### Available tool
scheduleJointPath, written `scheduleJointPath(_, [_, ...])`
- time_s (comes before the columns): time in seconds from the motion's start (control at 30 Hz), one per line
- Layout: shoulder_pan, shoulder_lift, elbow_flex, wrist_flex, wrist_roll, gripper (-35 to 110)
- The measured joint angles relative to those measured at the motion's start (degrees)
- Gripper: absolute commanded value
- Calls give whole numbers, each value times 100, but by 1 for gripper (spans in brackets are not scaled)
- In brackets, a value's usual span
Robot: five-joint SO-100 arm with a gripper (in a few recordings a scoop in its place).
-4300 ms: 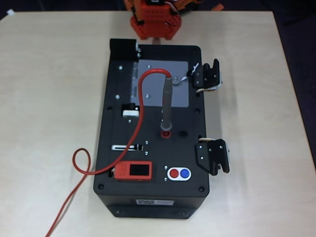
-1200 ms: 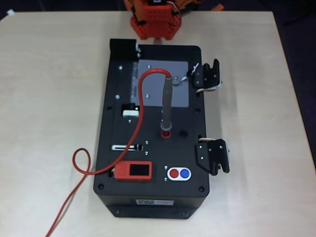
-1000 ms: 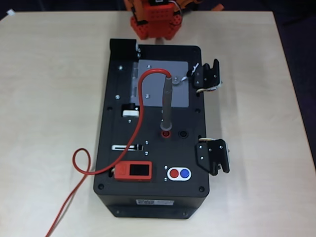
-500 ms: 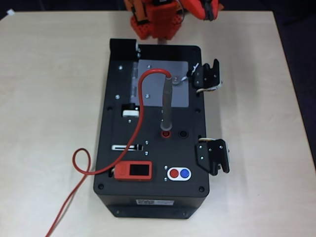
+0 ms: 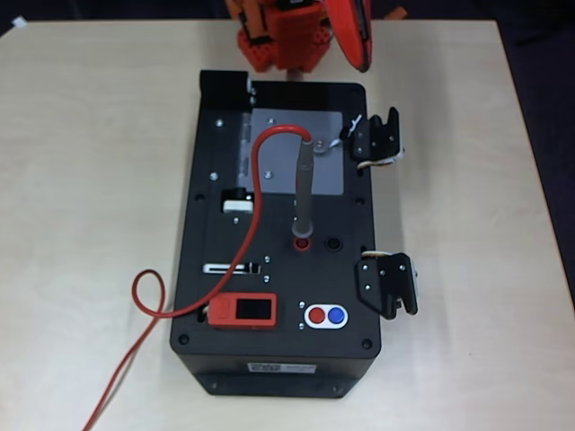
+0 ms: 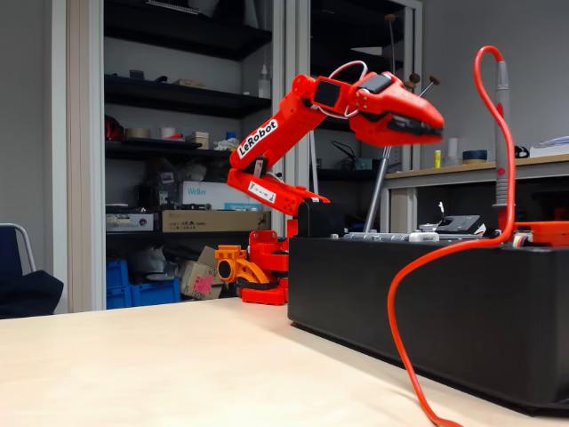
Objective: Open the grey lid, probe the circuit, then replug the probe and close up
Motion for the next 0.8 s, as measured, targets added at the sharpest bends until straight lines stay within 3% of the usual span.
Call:
scheduleJointPath(0.17, [105,-650,-360,800,44,0])
scheduleJointPath(0.37, [97,-1292,-773,1327,185,12])
scheduleJointPath(0.57, [70,-1661,-791,1371,325,21])
scheduleJointPath(0.8, [9,-1925,-791,1468,343,21])
